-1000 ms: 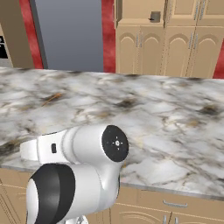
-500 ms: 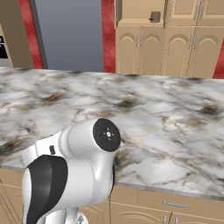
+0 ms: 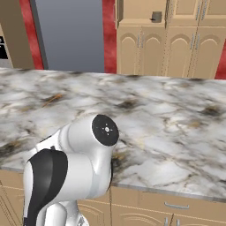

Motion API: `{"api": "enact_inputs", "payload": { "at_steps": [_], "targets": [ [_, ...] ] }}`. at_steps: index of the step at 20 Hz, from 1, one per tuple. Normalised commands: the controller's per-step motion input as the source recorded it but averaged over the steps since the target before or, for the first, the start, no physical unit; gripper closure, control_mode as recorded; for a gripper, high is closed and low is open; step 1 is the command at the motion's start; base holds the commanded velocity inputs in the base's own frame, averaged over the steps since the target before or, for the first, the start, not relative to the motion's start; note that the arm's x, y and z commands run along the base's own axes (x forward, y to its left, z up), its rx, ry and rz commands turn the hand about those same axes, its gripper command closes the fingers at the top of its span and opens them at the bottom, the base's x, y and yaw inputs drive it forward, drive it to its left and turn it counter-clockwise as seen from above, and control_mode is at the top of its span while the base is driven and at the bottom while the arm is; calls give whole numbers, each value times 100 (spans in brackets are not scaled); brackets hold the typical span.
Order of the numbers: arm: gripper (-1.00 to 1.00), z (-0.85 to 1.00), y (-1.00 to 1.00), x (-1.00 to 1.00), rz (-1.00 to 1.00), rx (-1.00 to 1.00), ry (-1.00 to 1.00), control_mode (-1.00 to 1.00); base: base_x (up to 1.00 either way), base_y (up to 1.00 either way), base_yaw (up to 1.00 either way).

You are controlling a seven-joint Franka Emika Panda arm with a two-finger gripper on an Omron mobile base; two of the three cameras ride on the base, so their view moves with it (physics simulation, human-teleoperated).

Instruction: Pick the jar and candle from the dining table and place them in the open cabinet. Close the cabinet after placing the objects.

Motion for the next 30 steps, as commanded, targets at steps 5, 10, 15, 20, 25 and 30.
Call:
{"api": "enact_inputs", "payload": {
  "at_steps": [5, 10, 15, 20, 25, 30],
  "targets": [
    [-100, -42, 19, 0, 4, 0, -17, -100, 0, 0, 0],
    [-100, -56, 15, 0, 4, 0, -11, -100, 0, 0, 0],
    [-100, -60, 5, 0, 4, -1, -15, -100, 0, 0, 0],
    [-100, -58, 2, 0, 5, 0, -20, -100, 0, 0, 0],
    [-100, -62, 0, 0, 2, -4, -32, -100, 0, 0, 0],
    [-100, -51, 0, 0, 5, -1, -35, -100, 0, 0, 0]
  ]
}}
